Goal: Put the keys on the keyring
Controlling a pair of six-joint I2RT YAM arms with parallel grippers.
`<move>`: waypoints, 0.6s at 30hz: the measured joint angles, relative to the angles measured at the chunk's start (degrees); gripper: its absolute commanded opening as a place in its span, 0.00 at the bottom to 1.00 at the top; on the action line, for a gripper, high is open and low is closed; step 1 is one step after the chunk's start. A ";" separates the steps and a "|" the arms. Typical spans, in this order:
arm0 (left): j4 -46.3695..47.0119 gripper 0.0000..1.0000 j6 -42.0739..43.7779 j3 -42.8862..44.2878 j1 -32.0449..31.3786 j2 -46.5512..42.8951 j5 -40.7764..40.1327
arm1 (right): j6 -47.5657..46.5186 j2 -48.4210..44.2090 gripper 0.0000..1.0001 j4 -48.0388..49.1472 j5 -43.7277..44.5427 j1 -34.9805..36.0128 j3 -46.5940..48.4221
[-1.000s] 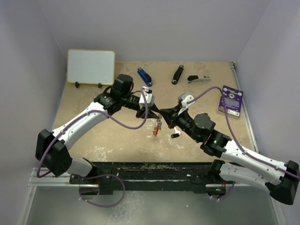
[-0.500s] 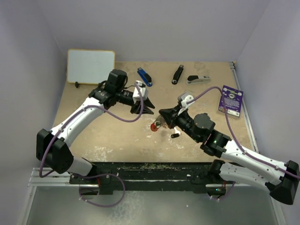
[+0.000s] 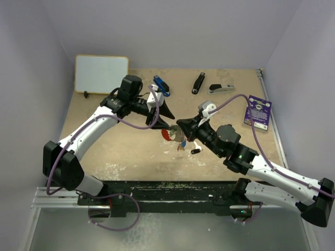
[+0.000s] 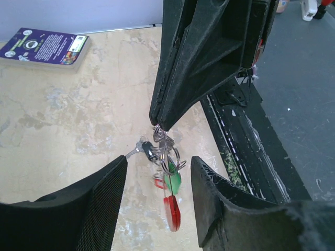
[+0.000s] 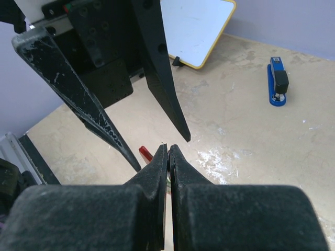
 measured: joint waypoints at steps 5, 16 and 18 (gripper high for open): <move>0.04 0.58 -1.03 0.07 -0.76 0.76 -0.04 | -0.20 0.31 0.00 -0.09 0.48 0.15 0.74; 4.37 0.58 -4.98 0.39 -3.69 2.54 -0.02 | -0.22 0.37 0.00 -0.20 0.85 0.63 0.81; 5.25 0.58 -5.90 0.50 -4.15 2.84 -0.02 | -0.24 0.37 0.00 -0.20 0.87 0.72 0.81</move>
